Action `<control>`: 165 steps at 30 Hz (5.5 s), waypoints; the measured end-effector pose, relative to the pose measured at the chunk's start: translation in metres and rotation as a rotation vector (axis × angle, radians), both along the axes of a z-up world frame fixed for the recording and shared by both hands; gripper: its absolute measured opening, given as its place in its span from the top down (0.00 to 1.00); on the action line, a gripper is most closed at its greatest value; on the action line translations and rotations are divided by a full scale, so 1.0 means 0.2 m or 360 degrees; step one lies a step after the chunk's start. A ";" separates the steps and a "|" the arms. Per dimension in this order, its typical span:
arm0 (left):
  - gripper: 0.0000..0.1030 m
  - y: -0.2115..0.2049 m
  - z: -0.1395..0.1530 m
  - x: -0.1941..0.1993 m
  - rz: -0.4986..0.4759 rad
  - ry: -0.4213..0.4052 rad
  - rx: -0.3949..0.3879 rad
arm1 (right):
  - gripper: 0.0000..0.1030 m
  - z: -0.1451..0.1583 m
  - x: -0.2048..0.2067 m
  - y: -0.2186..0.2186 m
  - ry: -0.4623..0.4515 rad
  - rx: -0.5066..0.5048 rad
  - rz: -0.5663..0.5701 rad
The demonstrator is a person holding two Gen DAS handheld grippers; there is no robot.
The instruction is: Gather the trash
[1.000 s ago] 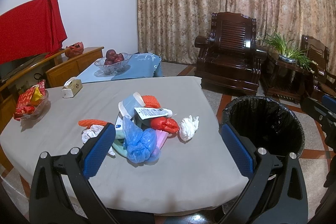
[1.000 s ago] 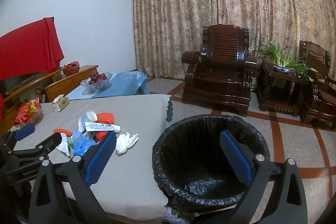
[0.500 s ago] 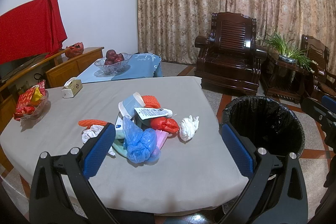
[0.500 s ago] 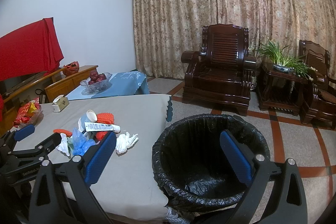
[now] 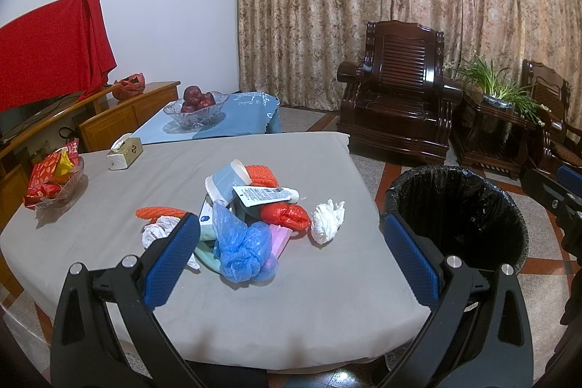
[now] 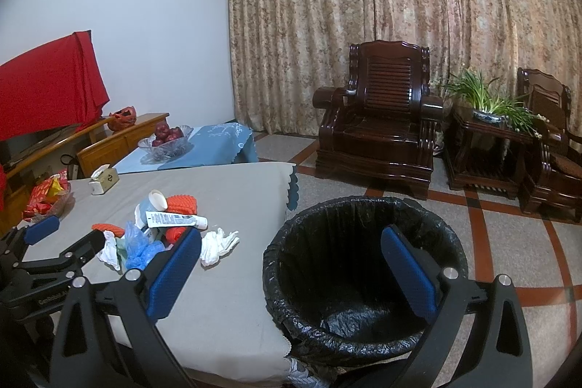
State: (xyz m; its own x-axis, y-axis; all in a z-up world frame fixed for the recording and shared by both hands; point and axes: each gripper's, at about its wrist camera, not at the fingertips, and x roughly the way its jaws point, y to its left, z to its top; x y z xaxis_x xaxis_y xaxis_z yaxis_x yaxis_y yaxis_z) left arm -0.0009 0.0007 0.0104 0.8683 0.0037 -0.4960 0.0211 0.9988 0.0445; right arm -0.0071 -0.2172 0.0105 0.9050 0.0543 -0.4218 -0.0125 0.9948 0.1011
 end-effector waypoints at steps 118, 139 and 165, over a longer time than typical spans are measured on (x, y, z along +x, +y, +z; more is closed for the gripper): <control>0.94 -0.11 -0.12 0.34 -0.0223 -0.0099 -0.0197 | 0.78 -0.31 0.51 -0.03 0.0165 0.0008 0.0211; 0.93 -1.01 -0.44 0.69 -0.0803 0.0226 -0.0280 | 0.75 -0.53 0.47 -0.68 0.0360 0.0001 -0.0213; 0.13 -0.21 -0.28 0.58 -0.0273 0.0083 -0.0111 | 0.06 -0.39 0.49 -0.23 0.0199 0.0054 -0.0043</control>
